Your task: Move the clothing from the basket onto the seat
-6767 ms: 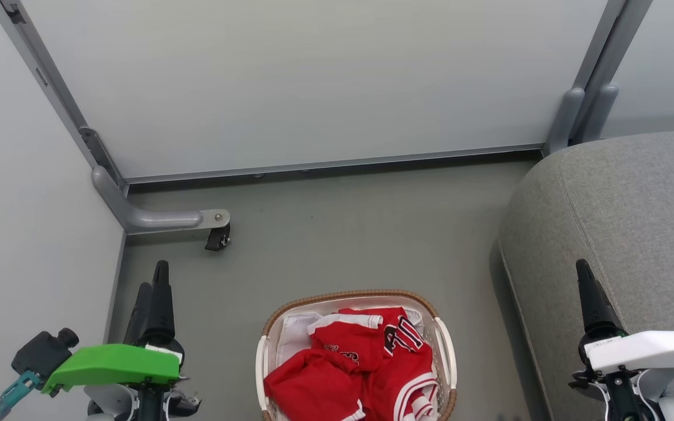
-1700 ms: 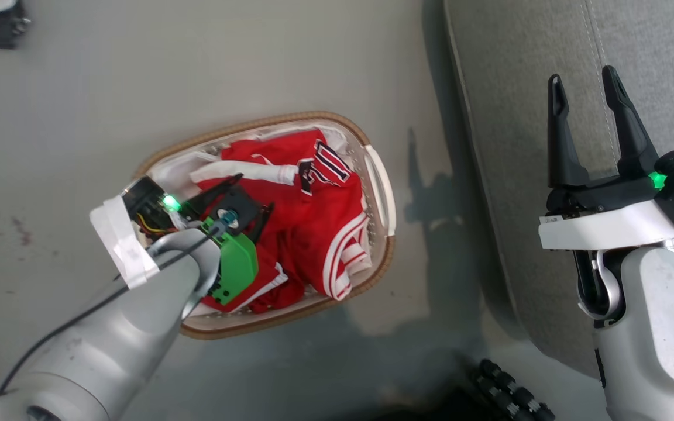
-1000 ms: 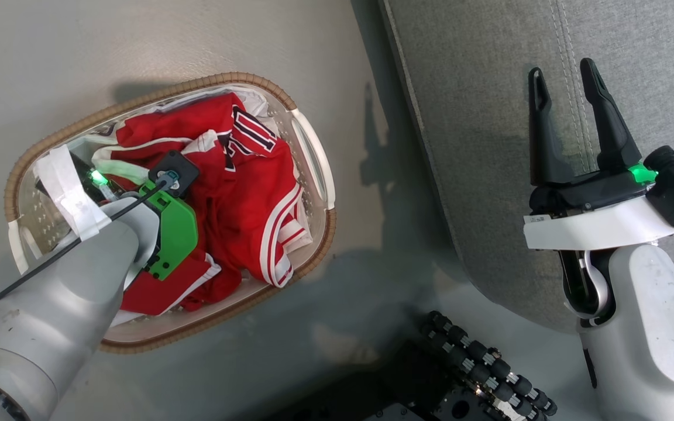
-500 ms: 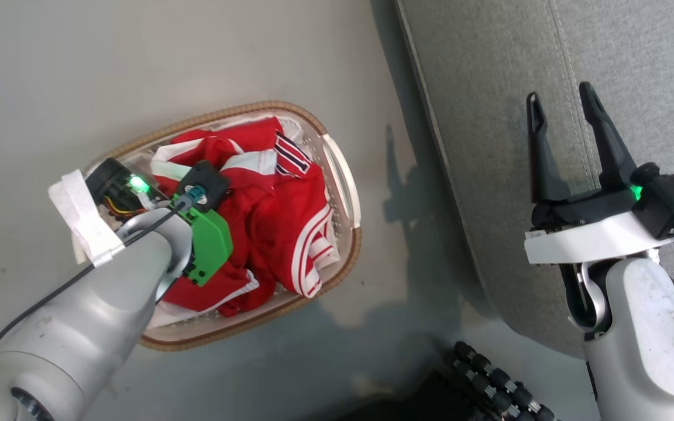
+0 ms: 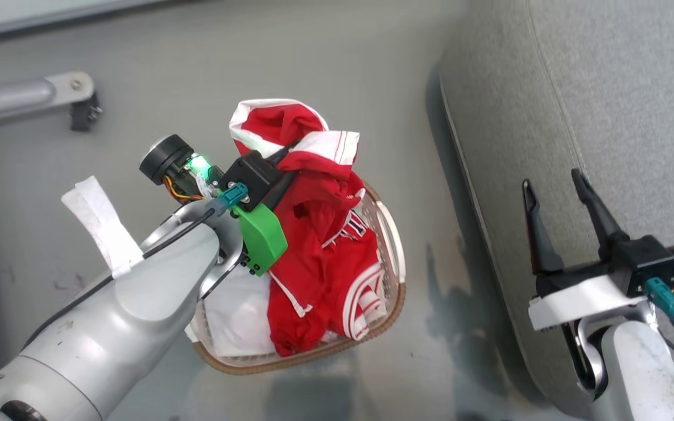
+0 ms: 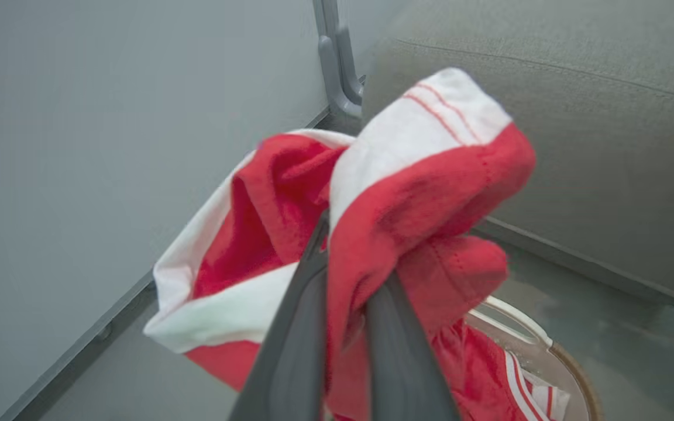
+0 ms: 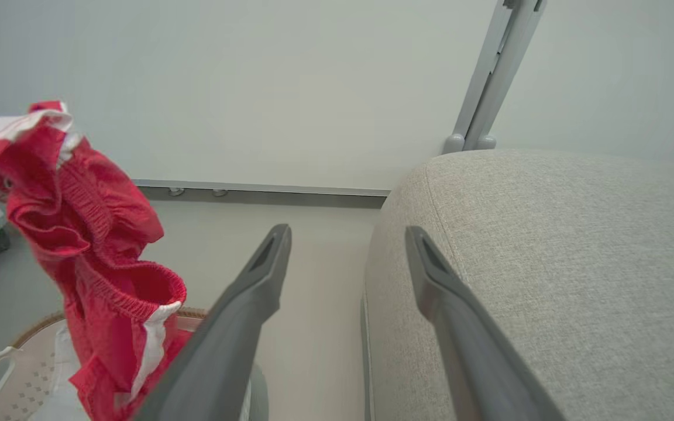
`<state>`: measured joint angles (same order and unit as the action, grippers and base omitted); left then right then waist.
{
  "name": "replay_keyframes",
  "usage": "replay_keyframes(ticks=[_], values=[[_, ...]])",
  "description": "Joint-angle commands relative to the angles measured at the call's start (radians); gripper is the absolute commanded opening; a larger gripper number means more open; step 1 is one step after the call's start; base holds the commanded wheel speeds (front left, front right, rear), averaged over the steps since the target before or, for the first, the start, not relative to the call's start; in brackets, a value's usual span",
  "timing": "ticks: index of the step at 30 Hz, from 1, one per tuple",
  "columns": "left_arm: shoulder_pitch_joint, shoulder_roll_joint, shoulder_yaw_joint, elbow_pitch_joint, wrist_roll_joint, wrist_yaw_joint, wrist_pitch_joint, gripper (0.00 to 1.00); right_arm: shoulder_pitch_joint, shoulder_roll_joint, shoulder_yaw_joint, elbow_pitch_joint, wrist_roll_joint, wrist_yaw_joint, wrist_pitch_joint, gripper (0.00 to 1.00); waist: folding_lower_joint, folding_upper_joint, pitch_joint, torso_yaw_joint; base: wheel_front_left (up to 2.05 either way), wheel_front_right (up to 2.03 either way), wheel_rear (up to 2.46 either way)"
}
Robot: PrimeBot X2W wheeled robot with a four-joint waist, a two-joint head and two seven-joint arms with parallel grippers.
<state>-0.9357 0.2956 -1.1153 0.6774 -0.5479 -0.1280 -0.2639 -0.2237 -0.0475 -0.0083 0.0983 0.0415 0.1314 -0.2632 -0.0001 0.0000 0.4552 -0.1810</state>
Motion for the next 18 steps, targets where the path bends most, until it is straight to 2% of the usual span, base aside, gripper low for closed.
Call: replay_keyframes(ticks=[1,10,18], values=[[0.016,0.008,0.012,-0.024,0.017,-0.001,-0.001,0.00,0.028,-0.005,0.002,0.005,-0.007,-0.001,-0.002,1.00,0.0001,0.0000,-0.197,0.122,0.00,0.00,0.00],[-0.033,0.036,0.079,-0.150,0.086,-0.003,-0.001,0.00,0.111,-0.005,0.044,0.033,0.003,-0.001,-0.002,1.00,0.0001,0.0000,-0.389,0.152,0.00,0.00,0.00],[-0.141,0.044,0.100,-0.182,0.099,-0.004,-0.001,0.00,0.097,-0.005,0.128,0.028,-0.001,-0.001,-0.002,1.00,0.0001,0.0000,-0.447,0.159,0.00,0.00,0.00]])
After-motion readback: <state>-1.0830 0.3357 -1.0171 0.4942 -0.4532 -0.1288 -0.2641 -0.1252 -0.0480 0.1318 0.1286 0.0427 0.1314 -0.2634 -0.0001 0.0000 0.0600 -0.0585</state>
